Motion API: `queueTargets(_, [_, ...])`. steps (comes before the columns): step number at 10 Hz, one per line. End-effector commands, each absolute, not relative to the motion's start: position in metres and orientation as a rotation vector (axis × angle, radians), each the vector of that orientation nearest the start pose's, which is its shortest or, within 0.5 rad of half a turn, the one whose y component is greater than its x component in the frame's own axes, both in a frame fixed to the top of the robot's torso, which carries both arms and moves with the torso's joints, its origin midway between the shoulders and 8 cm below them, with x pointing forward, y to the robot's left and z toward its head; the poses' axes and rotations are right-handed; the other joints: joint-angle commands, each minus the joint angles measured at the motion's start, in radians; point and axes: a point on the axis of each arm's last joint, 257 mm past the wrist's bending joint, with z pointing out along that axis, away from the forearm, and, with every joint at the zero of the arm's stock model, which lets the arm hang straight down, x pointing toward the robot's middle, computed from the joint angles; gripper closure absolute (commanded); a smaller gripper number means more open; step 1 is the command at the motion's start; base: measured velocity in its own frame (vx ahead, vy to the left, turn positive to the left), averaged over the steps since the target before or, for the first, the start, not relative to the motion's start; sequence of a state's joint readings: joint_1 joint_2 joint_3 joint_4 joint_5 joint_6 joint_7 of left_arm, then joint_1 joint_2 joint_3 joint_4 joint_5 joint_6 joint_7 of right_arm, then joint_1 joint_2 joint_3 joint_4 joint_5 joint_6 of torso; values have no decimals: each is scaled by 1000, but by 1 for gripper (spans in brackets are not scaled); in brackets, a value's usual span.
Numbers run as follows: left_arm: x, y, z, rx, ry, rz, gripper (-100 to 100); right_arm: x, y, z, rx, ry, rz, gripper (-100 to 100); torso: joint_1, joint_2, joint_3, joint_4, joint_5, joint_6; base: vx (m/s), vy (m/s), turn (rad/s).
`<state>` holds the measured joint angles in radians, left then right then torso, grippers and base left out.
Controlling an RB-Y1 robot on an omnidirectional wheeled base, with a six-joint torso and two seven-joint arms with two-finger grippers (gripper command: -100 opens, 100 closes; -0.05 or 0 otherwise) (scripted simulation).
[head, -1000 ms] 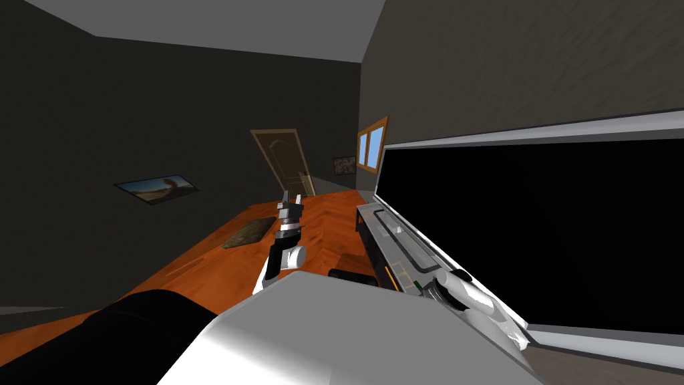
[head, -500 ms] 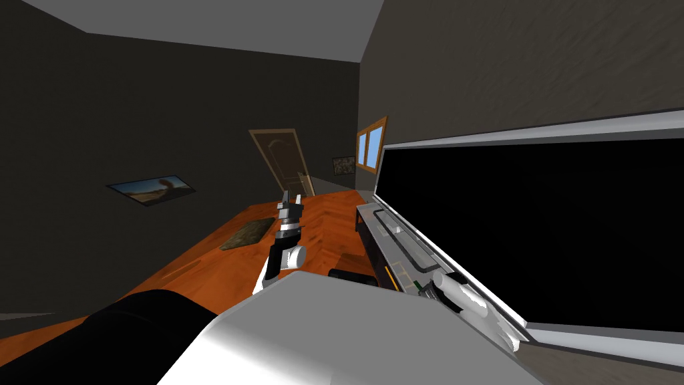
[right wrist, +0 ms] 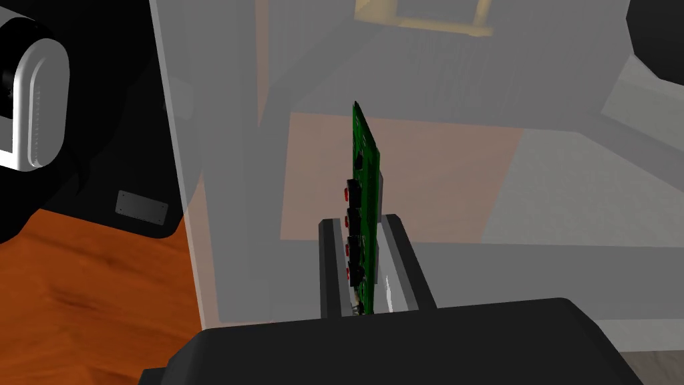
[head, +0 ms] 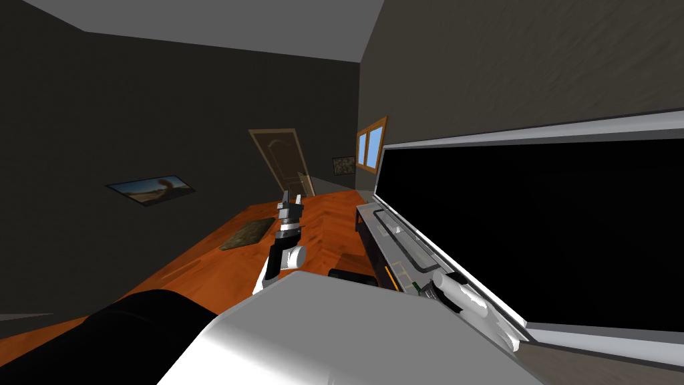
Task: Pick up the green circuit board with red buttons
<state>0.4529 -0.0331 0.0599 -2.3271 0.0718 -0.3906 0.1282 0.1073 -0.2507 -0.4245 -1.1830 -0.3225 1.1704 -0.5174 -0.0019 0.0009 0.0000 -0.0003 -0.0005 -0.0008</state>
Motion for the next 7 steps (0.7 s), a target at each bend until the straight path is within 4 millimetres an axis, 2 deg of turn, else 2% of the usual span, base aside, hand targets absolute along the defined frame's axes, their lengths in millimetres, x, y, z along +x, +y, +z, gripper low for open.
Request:
queueTargets(1, [349, 306, 40, -779, 509, -1423, 0, 201, -428, -561, -3055, -757, -75, 100, 0, 0, 0, 0, 0, 0, 0, 0, 0])
queueTargets(2, [349, 306, 40, -779, 509, -1423, 0, 201, -428, -561, -3055, -757, -75, 0, 0, 0, 0, 0, 0, 0, 0, 0, 0])
queueTargets(3, [349, 306, 40, -779, 509, -1423, 0, 204, -433, -552, -3056, -751, -75, 100, 0, 0, 0, 0, 0, 0, 3, -15, 28])
queueTargets(5, [350, 306, 40, -779, 509, -1423, 0, 206, -437, -542, -3057, -745, -75, 100, -1, 0, 0, 0, 0, 0, -11, -10, 34])
queueTargets(6, [350, 306, 40, -779, 509, -1423, 0, 207, -437, -545, -3058, -747, -77, 100, 0, 1, 0, 0, 0, 0, 0, 0, 0])
queueTargets(7, [349, 306, 40, -779, 509, -1423, 0, 207, -437, -544, -3058, -747, -76, 0, 0, 0, 0, 0, 0, 0, 0, 0, 0])
